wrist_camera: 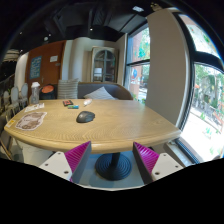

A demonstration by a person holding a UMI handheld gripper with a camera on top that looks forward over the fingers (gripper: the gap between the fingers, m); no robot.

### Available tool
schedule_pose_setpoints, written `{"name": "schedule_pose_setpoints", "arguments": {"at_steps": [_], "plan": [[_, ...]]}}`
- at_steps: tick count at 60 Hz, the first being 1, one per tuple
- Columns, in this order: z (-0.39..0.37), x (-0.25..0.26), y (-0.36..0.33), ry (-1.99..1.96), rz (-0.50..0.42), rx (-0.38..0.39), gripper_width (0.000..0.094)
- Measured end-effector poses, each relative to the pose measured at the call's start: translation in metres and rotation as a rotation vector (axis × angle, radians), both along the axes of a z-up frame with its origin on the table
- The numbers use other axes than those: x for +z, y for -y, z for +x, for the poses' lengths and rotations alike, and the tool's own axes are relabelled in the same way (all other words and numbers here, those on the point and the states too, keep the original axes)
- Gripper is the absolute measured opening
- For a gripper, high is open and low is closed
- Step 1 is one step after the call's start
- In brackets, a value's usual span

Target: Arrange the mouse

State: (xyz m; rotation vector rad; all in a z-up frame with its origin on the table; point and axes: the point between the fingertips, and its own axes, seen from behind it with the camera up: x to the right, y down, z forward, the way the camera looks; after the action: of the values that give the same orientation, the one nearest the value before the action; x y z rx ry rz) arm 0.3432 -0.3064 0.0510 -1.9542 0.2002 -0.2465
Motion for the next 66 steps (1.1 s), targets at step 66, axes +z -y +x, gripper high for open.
{"name": "schedule_pose_setpoints", "arguments": {"at_steps": [66], "plan": [[-0.095, -0.063, -0.341, -0.132, -0.243, 0.219, 0.0839]]}}
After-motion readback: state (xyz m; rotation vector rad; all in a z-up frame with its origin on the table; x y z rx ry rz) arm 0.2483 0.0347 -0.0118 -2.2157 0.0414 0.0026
